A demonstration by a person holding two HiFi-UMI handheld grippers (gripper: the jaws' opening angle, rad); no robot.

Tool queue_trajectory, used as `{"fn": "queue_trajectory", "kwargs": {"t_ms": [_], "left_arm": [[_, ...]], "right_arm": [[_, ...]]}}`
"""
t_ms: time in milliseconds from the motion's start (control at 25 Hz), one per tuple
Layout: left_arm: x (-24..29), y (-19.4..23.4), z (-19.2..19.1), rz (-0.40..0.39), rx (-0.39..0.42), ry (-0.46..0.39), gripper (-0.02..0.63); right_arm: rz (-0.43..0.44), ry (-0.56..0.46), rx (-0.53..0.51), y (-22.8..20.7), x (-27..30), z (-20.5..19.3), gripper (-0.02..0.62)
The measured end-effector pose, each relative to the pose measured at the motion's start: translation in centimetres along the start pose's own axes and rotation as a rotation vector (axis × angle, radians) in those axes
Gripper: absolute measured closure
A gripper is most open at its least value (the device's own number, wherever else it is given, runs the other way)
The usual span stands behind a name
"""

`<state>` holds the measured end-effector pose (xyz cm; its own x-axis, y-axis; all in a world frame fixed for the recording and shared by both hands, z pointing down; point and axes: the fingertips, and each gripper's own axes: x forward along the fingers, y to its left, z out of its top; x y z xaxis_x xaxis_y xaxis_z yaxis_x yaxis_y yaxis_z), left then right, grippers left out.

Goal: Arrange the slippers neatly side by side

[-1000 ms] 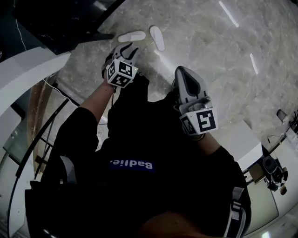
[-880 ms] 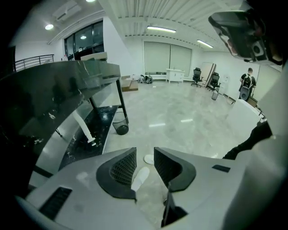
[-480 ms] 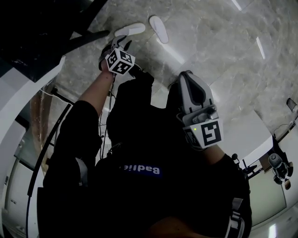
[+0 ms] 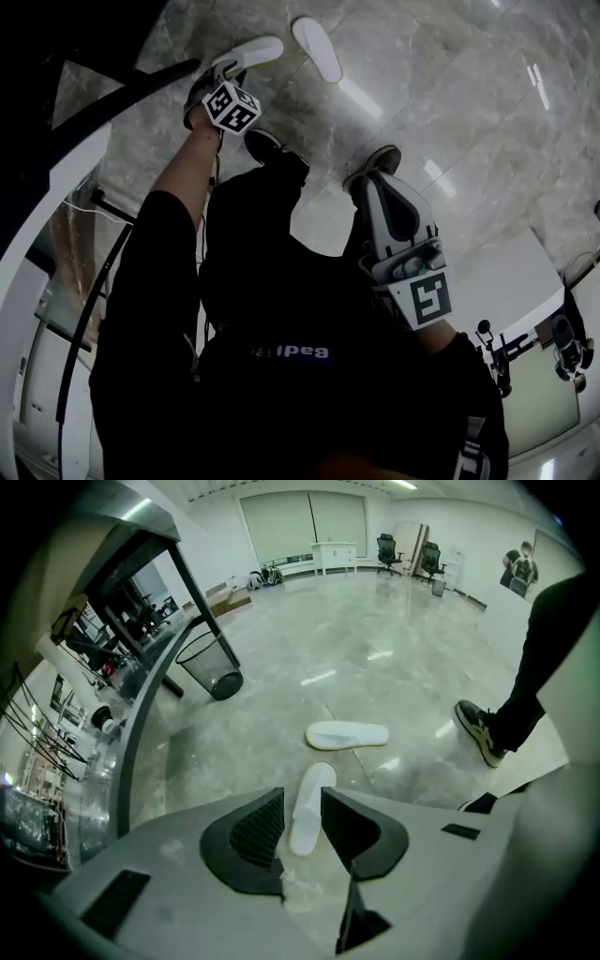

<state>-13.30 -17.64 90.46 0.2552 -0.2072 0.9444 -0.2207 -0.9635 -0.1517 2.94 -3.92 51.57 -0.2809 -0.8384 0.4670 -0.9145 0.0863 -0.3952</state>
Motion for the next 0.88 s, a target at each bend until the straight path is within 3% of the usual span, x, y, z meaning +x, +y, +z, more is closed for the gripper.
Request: {"fn": "queue_trajectory", "kwargs": {"t_ms": [360, 480, 880], "left_arm": [[11.0, -1.2, -2.1, 0.031, 0.069, 0.054, 0.509], [14.8, -1.2, -3.2, 0.037, 0.131, 0.082, 0.509], [23.9, -1.2, -7.6, -0.035, 0.307, 0.196, 0.509]], "right_arm": [[0.029, 0.058, 0.007, -6.4, 2.5, -9.1, 0.597], [0.032, 0.053, 0.000, -8.6, 4.1, -11.3, 0.597], [0.105, 0.013, -0.025, -12.3, 8.1, -17.8, 0.597]]}}
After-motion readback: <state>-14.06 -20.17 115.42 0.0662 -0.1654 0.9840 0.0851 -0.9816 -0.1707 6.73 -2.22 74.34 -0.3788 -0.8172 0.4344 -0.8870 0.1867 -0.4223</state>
